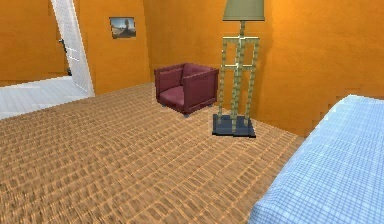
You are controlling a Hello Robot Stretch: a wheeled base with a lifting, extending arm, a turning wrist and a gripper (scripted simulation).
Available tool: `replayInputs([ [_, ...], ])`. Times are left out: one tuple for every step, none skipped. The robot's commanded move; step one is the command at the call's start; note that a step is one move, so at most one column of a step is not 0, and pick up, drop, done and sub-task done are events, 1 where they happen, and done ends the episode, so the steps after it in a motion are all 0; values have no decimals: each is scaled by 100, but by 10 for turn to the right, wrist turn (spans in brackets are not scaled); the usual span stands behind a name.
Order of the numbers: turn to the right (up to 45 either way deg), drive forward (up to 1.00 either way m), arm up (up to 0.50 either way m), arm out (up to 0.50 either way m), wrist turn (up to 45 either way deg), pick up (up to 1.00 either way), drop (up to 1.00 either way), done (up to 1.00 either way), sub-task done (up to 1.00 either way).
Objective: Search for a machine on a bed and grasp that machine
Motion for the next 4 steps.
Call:
replayInputs([
  [0,0,0,0,-270,0,0,0,0],
  [0,0,0,-48,0,0,0,0,0],
  [420,0,0,0,0,0,0,0,0],
  [0,30,0,0,0,0,0,0,0],
])
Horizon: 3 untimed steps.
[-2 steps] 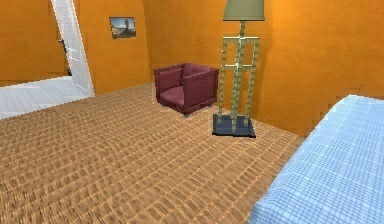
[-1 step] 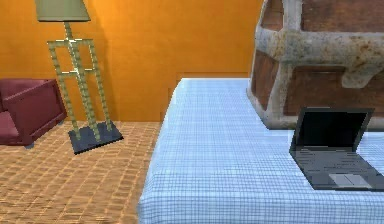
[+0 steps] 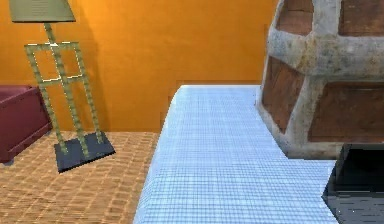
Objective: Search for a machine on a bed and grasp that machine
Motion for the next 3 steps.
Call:
replayInputs([
  [-300,0,0,0,0,0,0,0,0],
  [0,0,0,30,0,0,0,0,0],
  [0,0,0,0,450,0,0,0,0],
])
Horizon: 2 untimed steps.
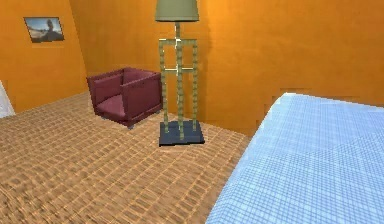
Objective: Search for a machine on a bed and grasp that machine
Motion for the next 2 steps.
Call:
replayInputs([
  [0,0,0,0,450,0,0,0,0],
  [0,0,0,0,120,0,0,0,0],
])
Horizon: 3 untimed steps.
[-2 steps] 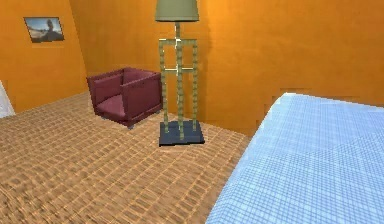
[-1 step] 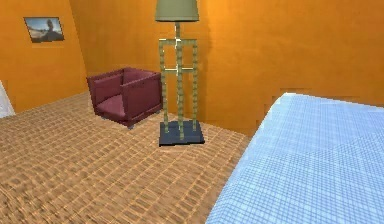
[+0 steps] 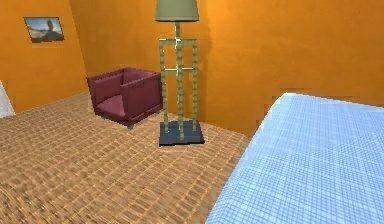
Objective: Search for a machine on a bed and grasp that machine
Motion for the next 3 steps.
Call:
replayInputs([
  [0,0,-32,0,0,0,0,0,0],
  [0,0,0,0,0,100,0,0,0],
  [0,0,10,0,0,0,0,0,0],
])
